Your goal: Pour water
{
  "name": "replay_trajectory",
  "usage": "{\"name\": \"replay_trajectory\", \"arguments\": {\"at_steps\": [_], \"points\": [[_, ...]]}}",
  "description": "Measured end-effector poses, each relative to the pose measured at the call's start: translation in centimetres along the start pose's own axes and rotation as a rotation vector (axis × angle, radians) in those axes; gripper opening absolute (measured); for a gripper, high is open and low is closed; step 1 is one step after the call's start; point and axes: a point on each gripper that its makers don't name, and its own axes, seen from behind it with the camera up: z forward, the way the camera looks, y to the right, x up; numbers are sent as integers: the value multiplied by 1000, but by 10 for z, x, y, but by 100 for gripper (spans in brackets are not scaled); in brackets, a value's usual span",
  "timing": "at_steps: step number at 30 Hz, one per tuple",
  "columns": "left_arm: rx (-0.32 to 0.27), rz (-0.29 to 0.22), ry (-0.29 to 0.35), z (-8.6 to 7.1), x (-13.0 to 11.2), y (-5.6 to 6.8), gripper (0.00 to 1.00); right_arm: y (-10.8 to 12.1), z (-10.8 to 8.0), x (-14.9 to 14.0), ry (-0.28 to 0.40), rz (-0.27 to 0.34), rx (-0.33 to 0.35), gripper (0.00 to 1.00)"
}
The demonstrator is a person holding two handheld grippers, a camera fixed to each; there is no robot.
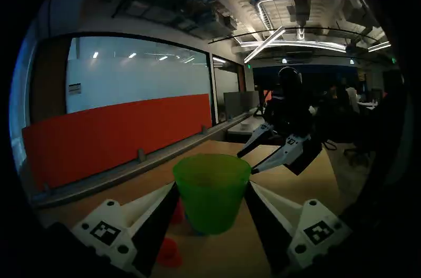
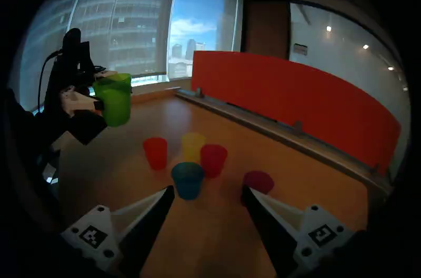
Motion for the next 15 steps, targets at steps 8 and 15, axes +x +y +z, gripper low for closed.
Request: {"name": "replay_trajectory", "arguments": {"at_steps": [8, 15], "points": [[20, -23, -1, -5, -4, -10, 84, -2, 11, 0, -2, 0, 15, 100], [37, -18, -3, -7, -7, -14, 84, -3, 19, -2, -5, 0, 26, 100]]}}
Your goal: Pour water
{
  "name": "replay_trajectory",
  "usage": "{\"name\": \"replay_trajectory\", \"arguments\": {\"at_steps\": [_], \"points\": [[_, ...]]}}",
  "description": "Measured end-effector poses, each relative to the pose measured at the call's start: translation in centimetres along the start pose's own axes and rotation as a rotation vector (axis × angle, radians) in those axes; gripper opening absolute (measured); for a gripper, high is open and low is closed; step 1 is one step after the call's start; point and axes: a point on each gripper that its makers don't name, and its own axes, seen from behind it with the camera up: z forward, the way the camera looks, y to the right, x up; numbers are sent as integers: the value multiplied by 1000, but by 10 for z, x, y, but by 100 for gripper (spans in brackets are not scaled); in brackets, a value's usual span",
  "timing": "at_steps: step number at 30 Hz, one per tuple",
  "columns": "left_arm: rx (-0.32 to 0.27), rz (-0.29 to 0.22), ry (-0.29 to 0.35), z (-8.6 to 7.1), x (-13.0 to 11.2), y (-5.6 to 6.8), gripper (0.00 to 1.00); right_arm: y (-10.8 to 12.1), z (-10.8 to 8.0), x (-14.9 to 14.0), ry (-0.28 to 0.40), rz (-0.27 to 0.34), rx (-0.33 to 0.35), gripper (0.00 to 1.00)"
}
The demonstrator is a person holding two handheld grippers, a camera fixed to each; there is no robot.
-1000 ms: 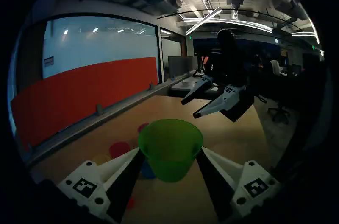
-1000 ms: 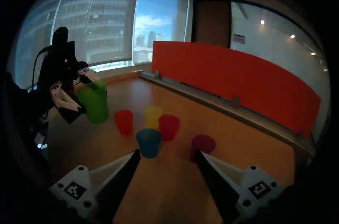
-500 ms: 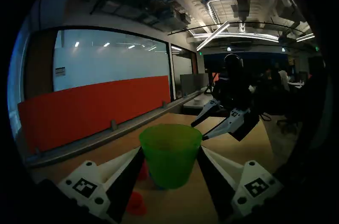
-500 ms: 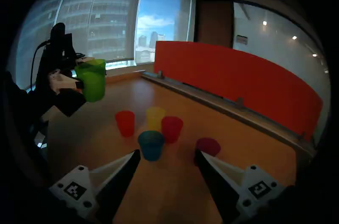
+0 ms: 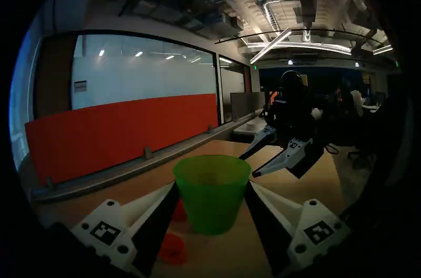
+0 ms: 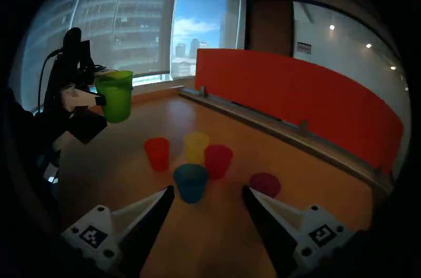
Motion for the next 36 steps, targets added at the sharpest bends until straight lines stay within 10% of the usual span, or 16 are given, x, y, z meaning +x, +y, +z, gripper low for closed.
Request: {"name": "replay_trajectory", "arguments": {"at_steps": [36], "points": [[68, -7, -25, -18, -18, -15, 84, -25, 80, -39, -83, -13, 107, 100]]}}
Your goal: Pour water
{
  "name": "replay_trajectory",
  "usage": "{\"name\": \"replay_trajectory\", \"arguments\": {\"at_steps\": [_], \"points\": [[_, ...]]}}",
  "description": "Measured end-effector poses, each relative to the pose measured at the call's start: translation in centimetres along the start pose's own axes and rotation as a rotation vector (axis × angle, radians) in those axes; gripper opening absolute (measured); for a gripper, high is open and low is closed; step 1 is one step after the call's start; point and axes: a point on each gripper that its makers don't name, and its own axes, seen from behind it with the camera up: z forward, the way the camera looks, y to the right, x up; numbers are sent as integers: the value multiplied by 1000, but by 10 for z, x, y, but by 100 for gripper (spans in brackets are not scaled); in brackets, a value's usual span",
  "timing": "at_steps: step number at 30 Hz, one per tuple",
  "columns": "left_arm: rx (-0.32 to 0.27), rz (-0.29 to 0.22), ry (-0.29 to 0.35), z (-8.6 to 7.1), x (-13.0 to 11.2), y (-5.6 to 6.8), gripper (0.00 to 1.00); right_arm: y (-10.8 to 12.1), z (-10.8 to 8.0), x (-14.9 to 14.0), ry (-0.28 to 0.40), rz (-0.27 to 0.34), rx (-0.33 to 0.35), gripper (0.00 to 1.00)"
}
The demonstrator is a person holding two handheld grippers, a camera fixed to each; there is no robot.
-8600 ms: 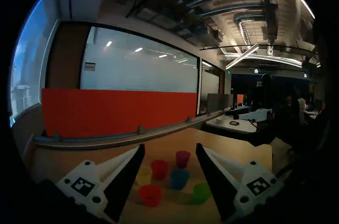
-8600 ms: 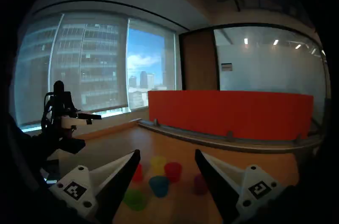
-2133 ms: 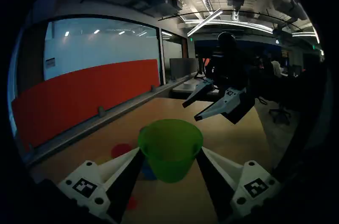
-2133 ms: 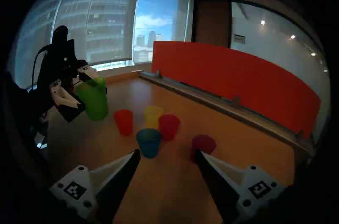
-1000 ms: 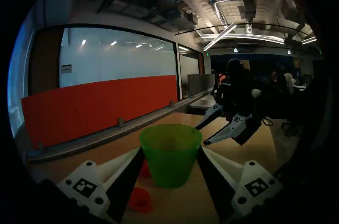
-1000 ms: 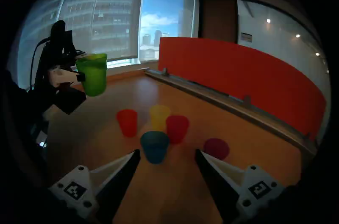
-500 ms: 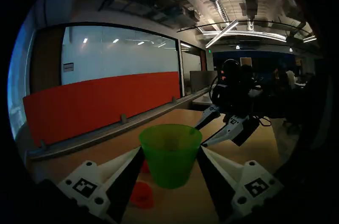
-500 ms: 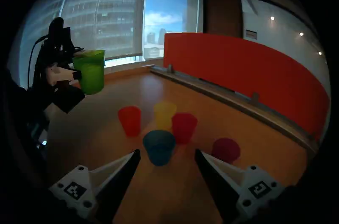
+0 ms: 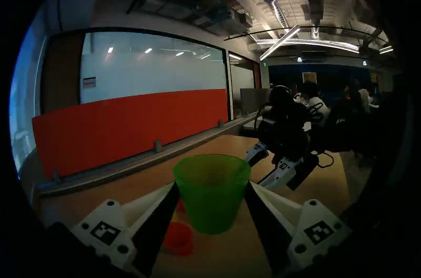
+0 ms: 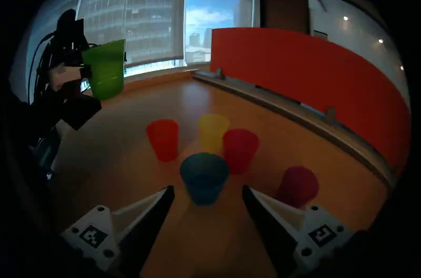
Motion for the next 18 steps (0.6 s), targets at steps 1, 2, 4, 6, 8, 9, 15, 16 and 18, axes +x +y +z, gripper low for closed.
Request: {"name": "replay_trajectory", "arguments": {"at_steps": [1, 2, 4, 6, 8, 9, 15, 16, 18], "points": [[3, 0, 0, -1, 0, -1, 84, -1, 4, -2, -5, -1, 3, 100], [5, 0, 0, -2, -1, -2, 84, -1, 7, -3, -9, -3, 6, 100], [7, -3, -2, -3, -3, -3, 84, -2, 14, -6, -17, -1, 10, 100], [9, -5, -4, -4, -4, -4, 84, -2, 20, -8, -23, 2, 13, 100], [12, -7, -5, -4, -5, -4, 84, -2, 26, -10, -30, 6, 15, 100], [12, -6, -5, -5, -5, -4, 84, -2, 29, -11, -33, 7, 16, 100], [17, -2, -10, -7, -7, -5, 84, -3, 46, -14, -46, 9, 30, 100], [18, -1, -11, -8, -8, -5, 84, -4, 48, -15, -48, 8, 33, 100], [20, -1, -13, -8, -9, -5, 84, -4, 54, -15, -51, 5, 34, 100]]}}
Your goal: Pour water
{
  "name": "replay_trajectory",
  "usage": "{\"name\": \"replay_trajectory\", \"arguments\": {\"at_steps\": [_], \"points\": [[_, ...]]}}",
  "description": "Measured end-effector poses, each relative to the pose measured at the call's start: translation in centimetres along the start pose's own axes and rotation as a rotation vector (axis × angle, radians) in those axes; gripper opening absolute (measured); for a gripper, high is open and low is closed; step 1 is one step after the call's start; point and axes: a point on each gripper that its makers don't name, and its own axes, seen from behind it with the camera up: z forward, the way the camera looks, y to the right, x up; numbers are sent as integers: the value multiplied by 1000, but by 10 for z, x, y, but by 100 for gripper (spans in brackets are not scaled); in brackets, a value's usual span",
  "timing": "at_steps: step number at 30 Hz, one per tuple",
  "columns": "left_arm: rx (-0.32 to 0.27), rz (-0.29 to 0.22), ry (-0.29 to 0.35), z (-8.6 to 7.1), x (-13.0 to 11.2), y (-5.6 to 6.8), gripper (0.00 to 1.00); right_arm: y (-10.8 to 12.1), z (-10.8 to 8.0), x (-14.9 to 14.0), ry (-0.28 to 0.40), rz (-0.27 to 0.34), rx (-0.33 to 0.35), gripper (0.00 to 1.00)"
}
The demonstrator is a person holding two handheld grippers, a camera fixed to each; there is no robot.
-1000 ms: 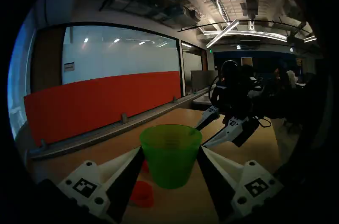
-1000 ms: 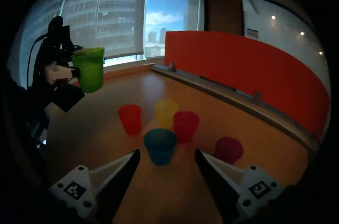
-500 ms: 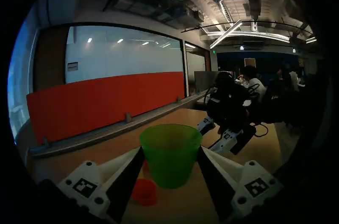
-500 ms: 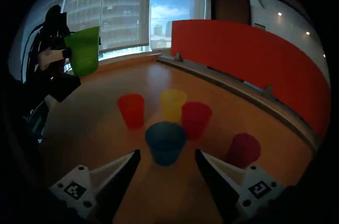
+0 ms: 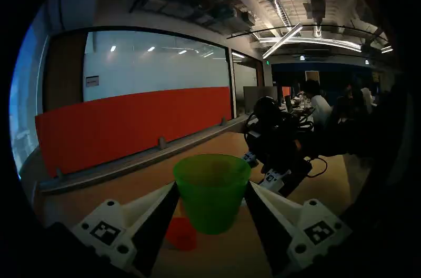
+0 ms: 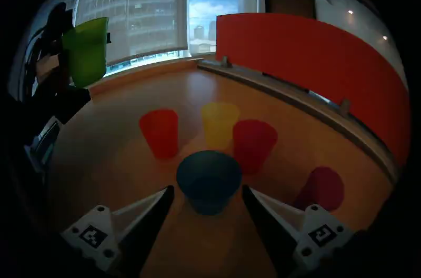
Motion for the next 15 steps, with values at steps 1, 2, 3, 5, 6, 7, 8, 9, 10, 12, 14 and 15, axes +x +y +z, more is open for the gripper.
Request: {"name": "replay_trajectory", "arguments": {"at_steps": [1, 2, 3, 5, 6, 7, 8, 9, 10, 12, 14, 15], "points": [[1, 0, -1, 0, -1, 0, 84, 0, 3, 0, -2, -2, -1, 100], [2, 0, -2, -1, -1, -1, 84, 0, 6, 0, -3, -3, -2, 100], [4, -1, -2, -1, -1, -1, 84, 1, 8, 0, -4, -4, -3, 100], [7, -1, -2, -2, -2, -2, 84, 1, 14, 0, -6, -7, -3, 100], [7, -2, -2, -2, -2, -2, 84, 1, 16, 0, -7, -7, -4, 100], [8, -2, -2, -2, -2, -2, 84, 1, 18, 0, -8, -8, -4, 100], [8, -3, -2, -2, -3, -2, 84, 1, 20, 0, -9, -8, -5, 100], [8, -3, -2, -2, -2, -2, 84, 2, 21, 0, -9, -9, -7, 100], [8, -3, -1, -3, -2, -3, 84, 2, 22, 0, -9, -9, -9, 100], [9, -4, -1, -3, -2, -3, 84, 4, 25, -1, -10, -10, -13, 100], [8, -3, -1, -4, -2, -3, 84, 5, 27, -3, -12, -10, -17, 100], [8, -3, -2, -4, -2, -3, 84, 6, 28, -4, -13, -10, -18, 100]]}}
